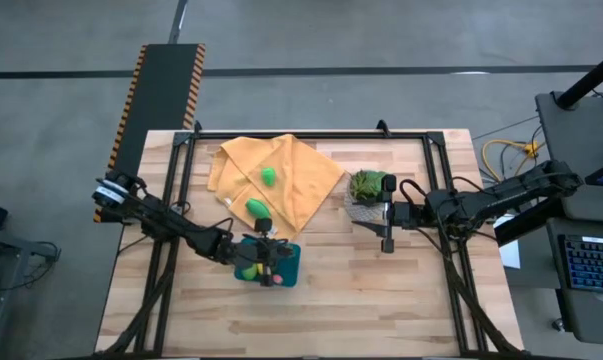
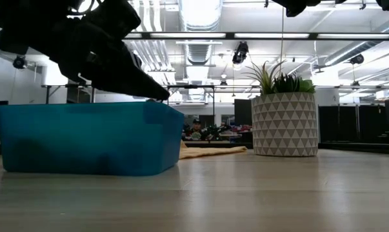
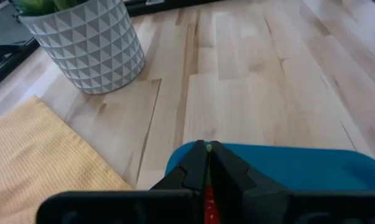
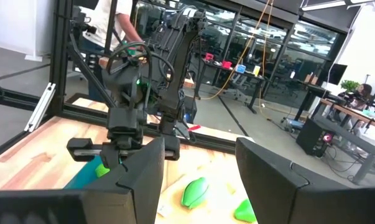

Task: Pick and placing Produce into tupperware
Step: Put the strawberry into the blue bin, then put the corncob into the blue bin

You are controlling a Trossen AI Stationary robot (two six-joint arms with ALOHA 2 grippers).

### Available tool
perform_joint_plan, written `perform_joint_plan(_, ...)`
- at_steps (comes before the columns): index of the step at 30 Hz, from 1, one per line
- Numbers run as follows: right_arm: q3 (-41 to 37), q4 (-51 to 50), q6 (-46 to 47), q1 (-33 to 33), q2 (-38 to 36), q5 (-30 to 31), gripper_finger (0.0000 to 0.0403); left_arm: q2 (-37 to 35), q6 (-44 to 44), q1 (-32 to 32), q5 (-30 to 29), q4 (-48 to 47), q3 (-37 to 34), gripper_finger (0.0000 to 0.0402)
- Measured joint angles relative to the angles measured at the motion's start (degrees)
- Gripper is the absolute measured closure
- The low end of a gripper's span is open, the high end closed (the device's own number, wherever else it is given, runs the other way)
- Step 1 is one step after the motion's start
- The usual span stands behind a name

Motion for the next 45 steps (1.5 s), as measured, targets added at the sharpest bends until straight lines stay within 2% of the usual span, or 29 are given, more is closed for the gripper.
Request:
perform_joint_plan(25,0.0,-0.02,0.0,-0.02,0.0,0.0,0.0211,0.0,0.0,0.77,0.22,-0.43,-0.02,0.0402)
perform_joint_plan(35,0.0,-0.02,0.0,0.0,0.0,0.0,0.0211,0.0,0.0,0.77,2.16,-0.45,-0.07,0.04)
perform_joint_plan(45,0.0,-0.02,0.0,-0.01,-0.01,0.0,0.0211,0.0,0.0,0.77,2.2,-0.42,-0.09,0.0329)
